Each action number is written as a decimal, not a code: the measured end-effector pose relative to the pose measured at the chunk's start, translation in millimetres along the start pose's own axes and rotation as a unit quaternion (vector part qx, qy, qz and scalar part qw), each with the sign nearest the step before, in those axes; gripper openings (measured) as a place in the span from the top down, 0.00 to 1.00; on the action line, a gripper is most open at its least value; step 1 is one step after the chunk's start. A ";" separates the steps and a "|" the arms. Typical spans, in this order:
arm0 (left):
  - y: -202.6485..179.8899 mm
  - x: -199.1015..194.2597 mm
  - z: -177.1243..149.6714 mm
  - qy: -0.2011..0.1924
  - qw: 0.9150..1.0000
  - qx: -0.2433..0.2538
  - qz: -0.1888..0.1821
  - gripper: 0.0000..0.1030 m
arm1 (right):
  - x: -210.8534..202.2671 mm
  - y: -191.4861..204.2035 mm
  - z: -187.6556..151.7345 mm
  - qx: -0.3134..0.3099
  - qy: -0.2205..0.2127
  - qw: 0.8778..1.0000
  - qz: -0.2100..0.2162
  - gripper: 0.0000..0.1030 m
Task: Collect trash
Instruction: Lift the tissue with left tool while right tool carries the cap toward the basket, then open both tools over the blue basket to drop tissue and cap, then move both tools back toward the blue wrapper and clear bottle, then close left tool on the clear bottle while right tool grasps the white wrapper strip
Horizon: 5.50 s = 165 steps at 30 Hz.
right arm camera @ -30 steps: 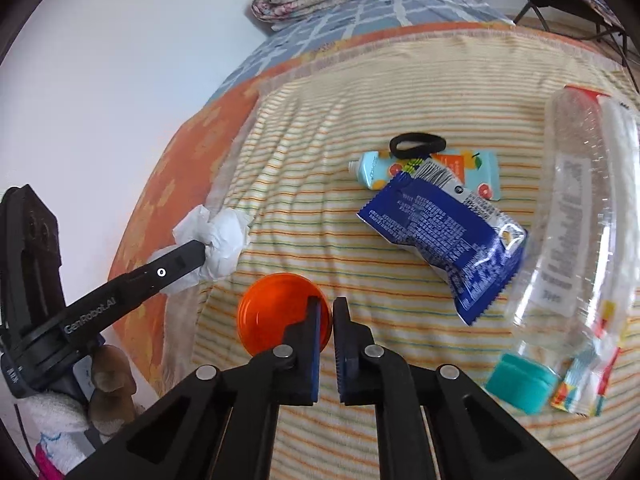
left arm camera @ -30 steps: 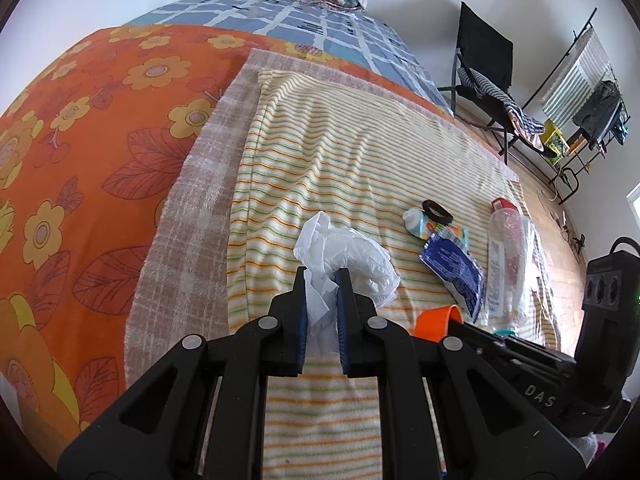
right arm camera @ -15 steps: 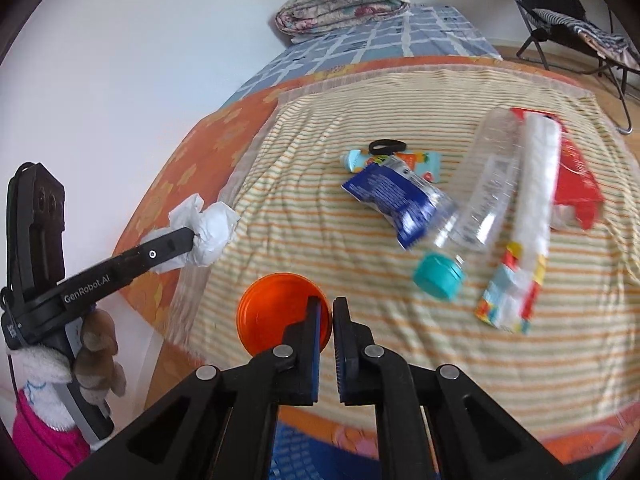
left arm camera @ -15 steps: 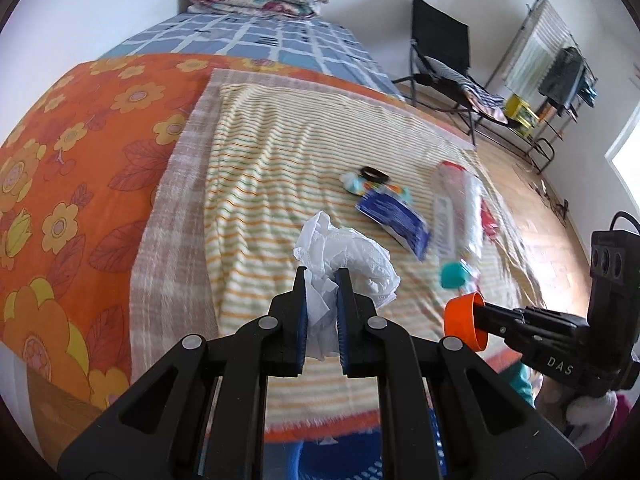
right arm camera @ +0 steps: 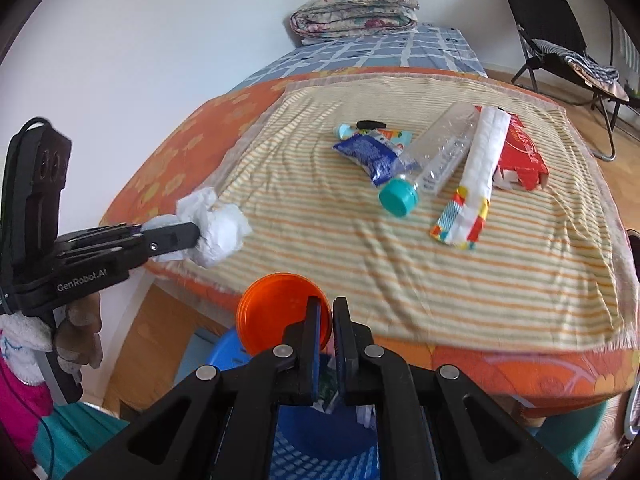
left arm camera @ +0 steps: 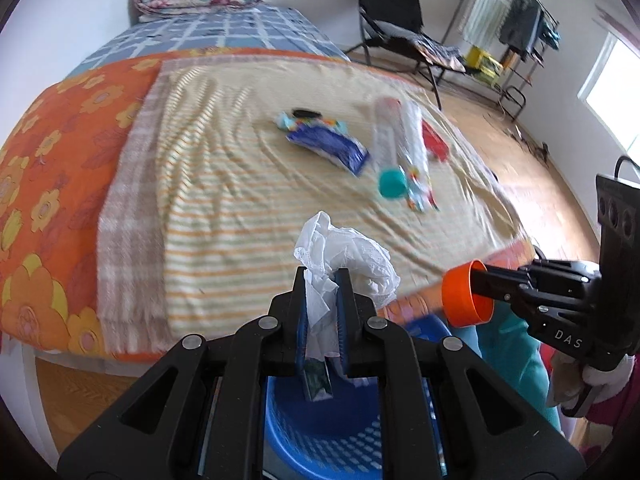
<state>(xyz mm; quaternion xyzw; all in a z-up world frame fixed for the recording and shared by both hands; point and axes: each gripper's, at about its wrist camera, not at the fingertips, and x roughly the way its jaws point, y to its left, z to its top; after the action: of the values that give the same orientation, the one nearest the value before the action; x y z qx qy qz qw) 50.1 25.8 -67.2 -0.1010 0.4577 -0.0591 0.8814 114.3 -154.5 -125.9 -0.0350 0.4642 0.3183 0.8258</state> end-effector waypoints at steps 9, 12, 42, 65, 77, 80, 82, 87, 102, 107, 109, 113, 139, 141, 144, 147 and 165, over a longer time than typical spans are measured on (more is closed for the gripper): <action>-30.8 20.1 -39.2 0.048 0.998 0.044 -0.005 0.90 | -6.2 8.6 -38.6 -0.016 0.014 1.000 -0.010 0.96; -37.0 29.7 -52.0 0.068 0.996 0.056 -0.003 0.90 | -3.5 9.7 -51.6 -0.021 0.022 0.999 -0.015 0.96; -34.0 86.1 -98.3 0.187 0.979 0.075 0.030 0.57 | 38.9 -11.5 -109.7 0.013 0.094 0.995 -0.019 0.57; -45.5 71.0 -53.6 0.136 0.989 0.058 0.006 0.51 | 22.7 -31.0 -94.3 0.048 0.066 0.996 -0.020 0.15; -67.5 63.0 15.7 0.072 0.996 0.042 -0.024 0.51 | -9.3 -63.8 -56.7 0.066 0.009 0.997 -0.030 0.14; -70.2 67.4 30.9 0.064 0.997 0.038 -0.026 0.51 | -12.9 -75.2 -47.4 0.076 0.000 0.997 -0.031 0.14; -70.0 71.2 38.4 0.060 0.997 0.033 -0.029 0.51 | -13.4 -83.0 -39.6 0.083 -0.006 0.996 -0.031 0.14; -69.0 78.8 65.3 0.050 0.998 0.019 -0.035 0.51 | -14.2 -98.3 -23.7 0.095 -0.021 0.995 -0.024 0.14; -64.4 130.9 135.2 0.040 0.997 -0.031 -0.053 0.39 | 0.8 -138.1 30.3 0.124 -0.053 0.991 -0.007 0.14; -62.3 153.6 147.5 0.050 0.995 -0.053 -0.064 0.39 | 23.5 -149.4 47.6 0.127 -0.047 0.991 0.000 0.17; -62.3 163.3 151.5 0.053 0.995 -0.054 -0.059 0.39 | 30.3 -152.5 52.3 0.129 -0.047 0.991 0.006 0.19; -58.4 181.8 156.1 0.062 0.994 -0.067 -0.061 0.39 | 43.4 -157.1 62.1 0.123 -0.045 0.991 0.009 0.22; -57.0 230.3 168.9 0.070 0.988 -0.099 -0.097 0.42 | 94.7 -186.6 91.2 0.170 -0.035 0.983 0.065 0.44; -54.9 228.5 167.8 0.065 0.989 -0.099 -0.094 0.43 | 94.8 -185.8 91.2 0.170 -0.036 0.983 0.066 0.44; -51.9 225.3 167.0 0.059 0.989 -0.101 -0.089 0.43 | 96.0 -183.5 92.5 0.166 -0.035 0.983 0.064 0.56; -50.2 219.8 167.7 0.051 0.990 -0.100 -0.083 0.43 | 99.8 -183.3 94.8 0.165 -0.030 0.984 0.064 0.68; -45.3 153.1 150.6 0.013 0.996 -0.070 -0.058 0.44 | 63.5 -159.0 89.0 0.140 -0.050 0.989 0.021 0.95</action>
<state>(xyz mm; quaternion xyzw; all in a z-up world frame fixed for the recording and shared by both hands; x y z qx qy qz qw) 260.7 -29.8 -93.9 -0.1876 0.4659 -0.0791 0.8611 292.6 -218.0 -163.3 0.1068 0.4631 0.2689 0.8377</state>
